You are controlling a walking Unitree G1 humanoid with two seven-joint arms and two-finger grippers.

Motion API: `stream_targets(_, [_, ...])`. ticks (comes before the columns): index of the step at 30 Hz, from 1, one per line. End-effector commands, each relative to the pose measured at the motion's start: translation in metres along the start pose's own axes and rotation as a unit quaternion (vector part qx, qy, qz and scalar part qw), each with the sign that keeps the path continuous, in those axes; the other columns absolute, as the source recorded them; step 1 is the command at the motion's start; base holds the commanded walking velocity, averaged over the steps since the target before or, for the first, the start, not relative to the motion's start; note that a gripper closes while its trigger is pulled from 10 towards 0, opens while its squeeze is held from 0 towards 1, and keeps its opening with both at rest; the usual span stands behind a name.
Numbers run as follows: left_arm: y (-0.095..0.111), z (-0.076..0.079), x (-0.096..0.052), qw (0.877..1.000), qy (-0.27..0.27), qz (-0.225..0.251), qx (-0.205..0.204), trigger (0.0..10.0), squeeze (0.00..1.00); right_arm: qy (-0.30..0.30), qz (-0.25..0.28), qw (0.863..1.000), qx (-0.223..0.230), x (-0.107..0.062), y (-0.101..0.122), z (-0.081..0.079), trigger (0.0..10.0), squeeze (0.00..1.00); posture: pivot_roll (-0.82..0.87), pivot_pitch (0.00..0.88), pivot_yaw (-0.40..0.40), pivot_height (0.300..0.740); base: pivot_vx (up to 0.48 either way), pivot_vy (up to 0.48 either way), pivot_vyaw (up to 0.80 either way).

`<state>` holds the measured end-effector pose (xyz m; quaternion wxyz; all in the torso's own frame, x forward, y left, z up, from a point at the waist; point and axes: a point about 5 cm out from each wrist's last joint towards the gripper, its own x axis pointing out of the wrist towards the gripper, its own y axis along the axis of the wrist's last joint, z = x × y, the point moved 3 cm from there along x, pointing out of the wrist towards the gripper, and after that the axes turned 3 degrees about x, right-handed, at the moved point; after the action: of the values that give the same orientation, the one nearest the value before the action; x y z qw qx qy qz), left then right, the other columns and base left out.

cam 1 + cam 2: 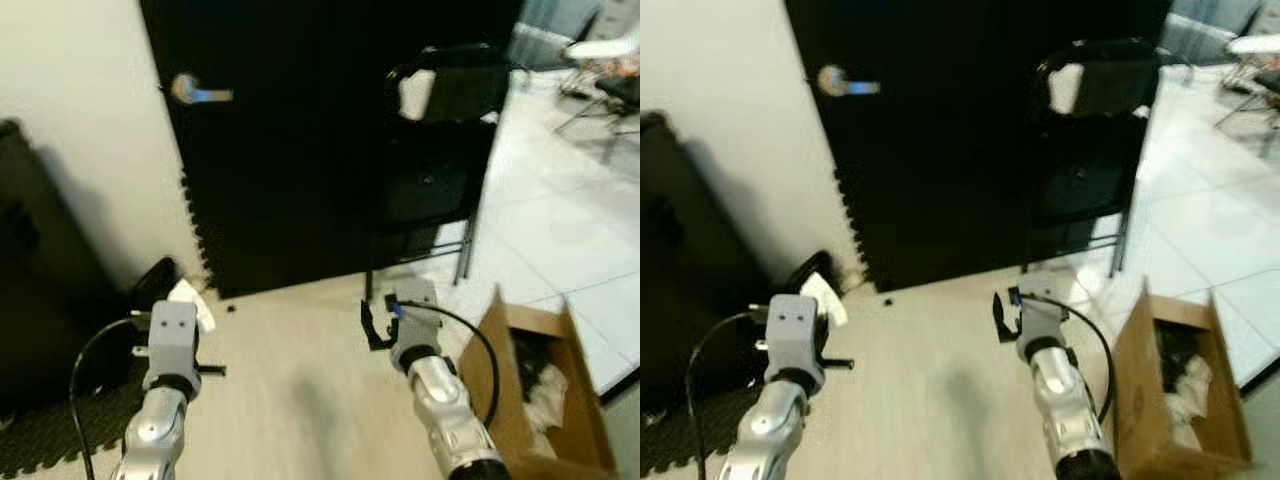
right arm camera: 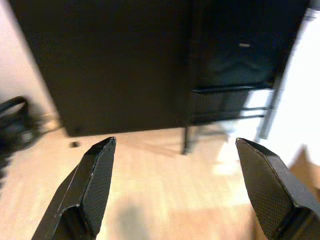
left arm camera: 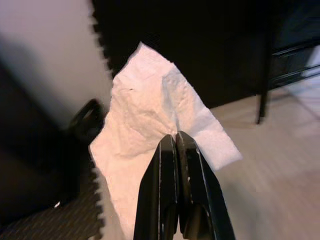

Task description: Clean up the room

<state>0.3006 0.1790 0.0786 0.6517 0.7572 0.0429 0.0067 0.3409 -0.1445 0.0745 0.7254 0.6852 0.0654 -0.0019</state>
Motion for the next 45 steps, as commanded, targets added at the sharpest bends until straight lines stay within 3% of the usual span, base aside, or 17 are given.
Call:
stream_targets(1, [-0.0030, -0.0004, -0.0017, 1.000, 0.001, -0.004, 0.006, 10.0, 0.00, -0.002, -0.012, 1.000, 0.001, -0.0014, -0.0051, -0.0011, 10.0, 0.00, -0.01, 0.081, 0.024, 0.740, 0.000, 0.000, -0.80])
stream_targets(35, [-0.0026, -0.0032, 0.0004, 1.000, 0.005, -0.003, 0.005, 10.0, 0.00, -0.004, -0.018, 1.000, -0.011, -0.0011, -0.0055, 0.0009, 10.0, 0.00, -0.01, 0.078, 0.011, 0.740, 0.000, 0.000, -0.80])
stream_targets(38, [0.0004, -0.0005, -0.0003, 1.000, 0.000, 0.008, -0.011, 10.0, 0.00, -0.002, -0.017, 1.000, -0.012, -0.0003, -0.0047, 0.0004, 10.0, 0.00, -0.01, 0.070, 0.006, 0.740, 0.000, 0.000, -0.80])
stream_targets(45, [-0.0016, 0.0035, -0.0007, 1.000, -0.009, 0.003, 0.001, 10.0, 0.00, 0.004, -0.017, 1.000, -0.012, 0.0010, -0.0045, -0.0014, 10.0, 0.00, -0.01, 0.065, 0.002, 0.740, 0.000, 0.000, -0.80])
